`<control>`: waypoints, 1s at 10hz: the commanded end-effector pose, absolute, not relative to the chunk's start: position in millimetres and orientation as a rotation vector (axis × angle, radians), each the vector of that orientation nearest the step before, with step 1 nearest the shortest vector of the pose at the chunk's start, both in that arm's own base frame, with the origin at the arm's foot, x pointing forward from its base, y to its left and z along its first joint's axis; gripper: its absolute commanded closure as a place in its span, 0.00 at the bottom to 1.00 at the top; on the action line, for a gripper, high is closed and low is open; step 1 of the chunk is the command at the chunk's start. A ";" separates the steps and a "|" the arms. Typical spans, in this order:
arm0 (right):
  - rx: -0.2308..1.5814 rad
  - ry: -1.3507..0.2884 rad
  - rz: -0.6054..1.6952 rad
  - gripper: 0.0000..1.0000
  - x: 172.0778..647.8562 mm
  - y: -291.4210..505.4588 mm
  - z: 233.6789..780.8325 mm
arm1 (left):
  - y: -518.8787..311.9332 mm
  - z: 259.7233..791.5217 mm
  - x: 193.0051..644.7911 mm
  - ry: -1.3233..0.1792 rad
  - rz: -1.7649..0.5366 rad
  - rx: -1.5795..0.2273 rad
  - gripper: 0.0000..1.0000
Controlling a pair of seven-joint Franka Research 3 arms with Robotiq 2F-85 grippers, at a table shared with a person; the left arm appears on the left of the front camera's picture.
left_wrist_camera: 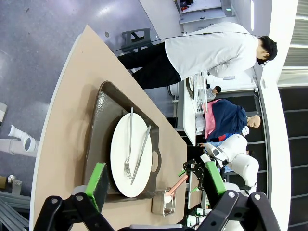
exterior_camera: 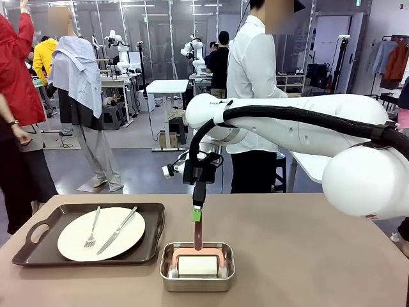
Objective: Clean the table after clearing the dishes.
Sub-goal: When the left (or right) Handle tray is removed, use the left hand (or right hand) to clean the left (or right) side of the table with the Lint Roller.
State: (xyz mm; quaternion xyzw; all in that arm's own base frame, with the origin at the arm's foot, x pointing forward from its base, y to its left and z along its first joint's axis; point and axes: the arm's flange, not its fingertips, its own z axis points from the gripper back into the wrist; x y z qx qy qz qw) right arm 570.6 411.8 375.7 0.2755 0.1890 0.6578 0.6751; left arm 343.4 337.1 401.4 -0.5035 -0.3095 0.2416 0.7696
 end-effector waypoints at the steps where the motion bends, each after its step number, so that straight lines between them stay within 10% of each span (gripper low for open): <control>1: 0.579 0.481 1.472 0.00 579.3 419.7 380.0 | 337.7 401.4 340.5 -0.674 0.522 -1.102 0.00; 5: 0.585 0.526 1.488 0.00 578.0 423.4 370.8 | 337.7 401.4 340.5 -0.674 0.522 -1.102 0.00; 10: 0.583 0.527 1.485 0.46 579.8 422.1 373.6 | 337.7 401.4 340.5 -0.674 0.522 -1.102 0.00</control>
